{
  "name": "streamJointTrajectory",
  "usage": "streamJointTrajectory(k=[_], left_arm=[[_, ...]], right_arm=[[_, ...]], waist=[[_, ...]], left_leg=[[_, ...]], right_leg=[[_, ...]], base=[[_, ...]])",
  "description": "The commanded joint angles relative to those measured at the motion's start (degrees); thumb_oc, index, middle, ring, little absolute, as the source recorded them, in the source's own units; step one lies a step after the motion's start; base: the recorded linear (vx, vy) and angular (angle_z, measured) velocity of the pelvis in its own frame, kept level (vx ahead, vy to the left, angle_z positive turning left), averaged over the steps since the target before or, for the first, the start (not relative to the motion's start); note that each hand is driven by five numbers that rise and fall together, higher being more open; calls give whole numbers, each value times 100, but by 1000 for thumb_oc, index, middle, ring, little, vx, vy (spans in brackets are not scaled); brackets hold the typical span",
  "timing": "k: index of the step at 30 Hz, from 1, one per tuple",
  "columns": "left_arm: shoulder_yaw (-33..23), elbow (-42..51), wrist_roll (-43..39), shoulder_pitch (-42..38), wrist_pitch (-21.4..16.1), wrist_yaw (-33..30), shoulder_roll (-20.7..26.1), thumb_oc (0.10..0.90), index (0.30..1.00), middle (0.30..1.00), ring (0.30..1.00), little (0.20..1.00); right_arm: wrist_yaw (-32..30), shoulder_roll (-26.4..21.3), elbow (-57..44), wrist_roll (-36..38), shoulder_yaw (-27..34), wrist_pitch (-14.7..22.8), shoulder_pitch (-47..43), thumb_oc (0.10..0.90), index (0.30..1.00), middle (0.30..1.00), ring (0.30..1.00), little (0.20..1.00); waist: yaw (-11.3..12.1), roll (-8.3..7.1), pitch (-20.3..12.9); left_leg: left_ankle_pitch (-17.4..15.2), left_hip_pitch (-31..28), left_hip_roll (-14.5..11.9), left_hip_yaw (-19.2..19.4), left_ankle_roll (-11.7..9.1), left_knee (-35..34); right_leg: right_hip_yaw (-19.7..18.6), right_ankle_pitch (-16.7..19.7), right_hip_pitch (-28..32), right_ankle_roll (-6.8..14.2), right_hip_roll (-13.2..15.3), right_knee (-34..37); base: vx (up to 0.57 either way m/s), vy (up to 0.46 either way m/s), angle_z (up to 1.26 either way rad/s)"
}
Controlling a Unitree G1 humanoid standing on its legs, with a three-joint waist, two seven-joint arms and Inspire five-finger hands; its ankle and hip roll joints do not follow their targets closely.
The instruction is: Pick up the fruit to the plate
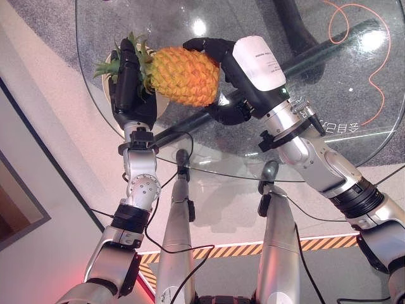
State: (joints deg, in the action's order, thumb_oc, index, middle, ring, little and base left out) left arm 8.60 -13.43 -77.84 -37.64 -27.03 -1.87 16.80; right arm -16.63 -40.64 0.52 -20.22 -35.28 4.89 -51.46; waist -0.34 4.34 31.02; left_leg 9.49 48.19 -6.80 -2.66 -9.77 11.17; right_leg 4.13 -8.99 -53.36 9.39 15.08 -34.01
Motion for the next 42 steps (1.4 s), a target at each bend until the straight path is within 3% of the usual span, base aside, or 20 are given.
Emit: streamJointTrajectory(k=[1,10,22,36,42], left_arm=[[219,808,616,-731,-431,568,151,100,300,300,300,200],[181,804,710,-724,-470,548,100,100,300,300,300,200],[90,857,748,-710,-525,618,62,100,300,300,300,200],[-117,828,962,-734,-817,450,61,100,300,300,300,200],[-280,707,936,-770,-1136,340,67,100,300,300,300,200]], right_arm=[[-416,401,-630,-13,198,343,-604,800,900,900,900,900],[-580,476,-614,-62,335,295,-520,800,900,900,900,900],[-981,574,-493,-102,555,-80,-344,800,900,900,900,900],[-1510,684,-239,36,863,-345,-113,800,900,900,900,900],[-1625,729,-113,64,965,-365,-99,800,900,900,900,900]], waist=[[70,-399,-123],[58,-395,-123],[39,-389,-123],[17,-382,-123],[9,-381,-123]], left_leg=[[-549,7,557,169,442,547],[-553,32,557,169,448,557],[-561,2,551,184,454,519],[-570,-58,553,206,467,492],[-575,-122,546,206,471,463]], right_leg=[[387,1102,543,-183,-689,1532],[368,1092,521,-193,-700,1524],[348,1093,538,-197,-704,1553],[332,1098,571,-206,-697,1558],[305,1088,621,-211,-705,1574]], base=[[0,0,0],[0,0,0],[0,0,0],[0,0,0],[0,0,0]])
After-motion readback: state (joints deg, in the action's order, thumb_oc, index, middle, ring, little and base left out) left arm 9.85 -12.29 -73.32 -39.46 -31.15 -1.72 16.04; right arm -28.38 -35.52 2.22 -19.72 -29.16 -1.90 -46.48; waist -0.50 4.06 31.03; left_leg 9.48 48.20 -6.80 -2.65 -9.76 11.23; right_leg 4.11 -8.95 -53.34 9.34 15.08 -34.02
